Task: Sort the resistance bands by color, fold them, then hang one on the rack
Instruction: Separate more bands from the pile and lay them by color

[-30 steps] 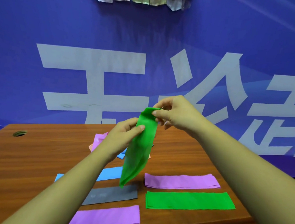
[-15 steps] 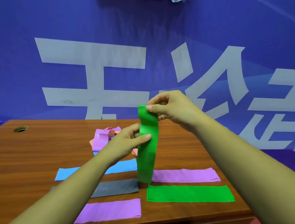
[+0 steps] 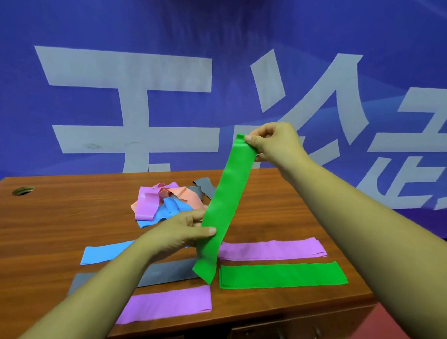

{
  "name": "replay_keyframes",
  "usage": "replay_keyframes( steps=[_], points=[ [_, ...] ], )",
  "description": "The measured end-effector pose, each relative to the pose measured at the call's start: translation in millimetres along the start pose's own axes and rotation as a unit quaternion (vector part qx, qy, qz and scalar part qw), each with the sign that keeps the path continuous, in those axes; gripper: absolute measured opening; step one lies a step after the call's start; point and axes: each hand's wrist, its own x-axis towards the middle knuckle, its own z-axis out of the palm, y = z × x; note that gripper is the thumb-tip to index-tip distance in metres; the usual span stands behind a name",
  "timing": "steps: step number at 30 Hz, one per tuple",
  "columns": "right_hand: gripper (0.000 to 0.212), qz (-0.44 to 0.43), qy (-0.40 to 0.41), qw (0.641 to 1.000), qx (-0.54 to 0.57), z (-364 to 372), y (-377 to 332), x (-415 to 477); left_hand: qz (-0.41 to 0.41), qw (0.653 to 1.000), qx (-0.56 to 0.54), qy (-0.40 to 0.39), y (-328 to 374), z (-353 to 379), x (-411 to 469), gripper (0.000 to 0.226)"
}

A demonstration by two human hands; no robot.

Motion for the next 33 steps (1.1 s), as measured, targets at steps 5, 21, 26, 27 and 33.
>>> replay_keyframes(
  steps=[5,21,26,27,33],
  points=[
    [0.015,0.066,0.069,0.995,0.029,-15,49,0,-0.036,0.999,0.021,-0.008,-20,6,-9,0.021],
    [0.011,0.244,0.211,0.946,0.020,-85,184,-71,-0.150,0.980,0.055,0.120,-57,11,-3,0.012],
    [0.020,0.277,0.218,0.935,0.044,-99,219,-104,-0.150,0.965,0.116,0.180,-63,30,9,0.014],
    [0.021,0.284,0.218,0.932,0.044,-101,225,-110,-0.152,0.962,0.128,0.185,-65,35,13,0.012],
    [0.025,0.300,0.234,0.925,0.008,-113,247,-129,-0.111,0.934,0.267,0.211,-83,62,25,0.006]
  ],
)
